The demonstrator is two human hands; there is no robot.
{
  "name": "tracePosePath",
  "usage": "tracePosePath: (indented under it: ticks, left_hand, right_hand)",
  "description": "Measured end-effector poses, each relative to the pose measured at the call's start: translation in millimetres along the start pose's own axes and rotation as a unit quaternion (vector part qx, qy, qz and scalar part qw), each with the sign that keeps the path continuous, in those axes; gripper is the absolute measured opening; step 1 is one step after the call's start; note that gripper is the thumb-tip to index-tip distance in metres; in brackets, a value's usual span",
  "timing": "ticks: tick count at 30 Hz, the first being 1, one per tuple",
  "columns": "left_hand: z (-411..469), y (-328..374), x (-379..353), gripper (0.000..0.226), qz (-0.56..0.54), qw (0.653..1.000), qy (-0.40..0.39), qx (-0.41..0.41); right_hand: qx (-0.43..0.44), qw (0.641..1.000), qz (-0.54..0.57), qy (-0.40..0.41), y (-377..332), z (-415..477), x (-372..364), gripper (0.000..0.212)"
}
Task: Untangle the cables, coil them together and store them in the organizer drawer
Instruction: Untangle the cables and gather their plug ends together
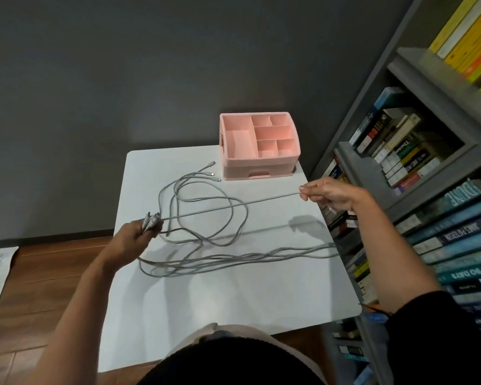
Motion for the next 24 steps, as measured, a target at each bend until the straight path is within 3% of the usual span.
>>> tracePosePath:
  ticks: [6, 13, 21, 24]
  left_hand:
    - [0.5, 2.4, -2.3, 0.028, -0.009, 1.000, -0.003, 0.019]
    - [6.8, 14.9, -27.0, 0.024, -0.024, 0.993, -0.104, 0.058]
    - [20.5, 72.8, -59.7, 0.028, 0.073, 0.982, -0.169, -0.052]
    - [19.9, 109.3, -84.6, 0.019, 0.133, 0.968, -0.191, -0.098]
  right_hand:
    - [0.004, 0.998, 0.025, 0.050, 15.9, -4.4, 6.5, 0.029]
    - [0.020, 0.985, 0.053, 0.165, 45.3, -5.3, 10.1, 0.033]
    - [-0.067, 0.922, -0.038, 0.380, 114.8, -12.5, 29.3, 0.036]
    - [-0.108, 0.889, 0.007, 0.445, 154.6, -10.3, 45.6, 0.035]
Point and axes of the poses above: each hand's wrist, its own z-axis towards the middle knuckle, its own x-axis out of the back of the hand, y = z × x, the point moved 5 cm from there along z, towards the middle knuckle, and after that the axes turned 1 degree about -y, right-handed, at the moved point
